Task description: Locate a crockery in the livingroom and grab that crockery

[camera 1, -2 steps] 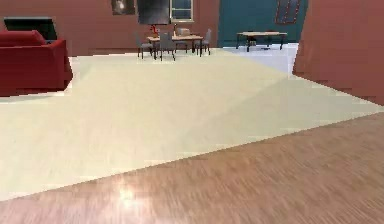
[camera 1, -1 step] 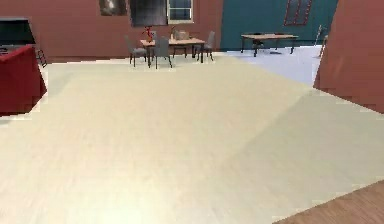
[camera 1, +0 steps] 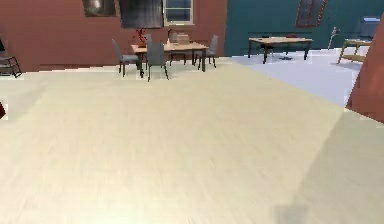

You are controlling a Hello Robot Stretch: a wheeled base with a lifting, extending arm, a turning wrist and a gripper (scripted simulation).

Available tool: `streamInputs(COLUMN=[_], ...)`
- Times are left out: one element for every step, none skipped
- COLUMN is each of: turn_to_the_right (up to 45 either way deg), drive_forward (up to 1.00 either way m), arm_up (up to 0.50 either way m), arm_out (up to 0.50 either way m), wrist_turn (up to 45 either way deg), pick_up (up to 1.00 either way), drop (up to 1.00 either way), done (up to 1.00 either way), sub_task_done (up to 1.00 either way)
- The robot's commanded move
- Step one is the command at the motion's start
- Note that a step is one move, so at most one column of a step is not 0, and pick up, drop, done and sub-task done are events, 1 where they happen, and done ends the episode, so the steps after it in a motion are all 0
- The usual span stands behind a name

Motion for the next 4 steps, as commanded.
streamInputs(turn_to_the_right=[0.0, -3.0, 0.0, 0.0], drive_forward=[1.0, 0.0, 1.0, 1.0], arm_up=[0.0, 0.0, 0.0, 0.0], arm_out=[0.0, 0.0, 0.0, 0.0], wrist_turn=[0.0, 0.0, 0.0, 0.0], pick_up=[0.0, 0.0, 0.0, 0.0], drop=[0.0, 0.0, 0.0, 0.0], done=[0.0, 0.0, 0.0, 0.0], sub_task_done=[0.0, 0.0, 0.0, 0.0])
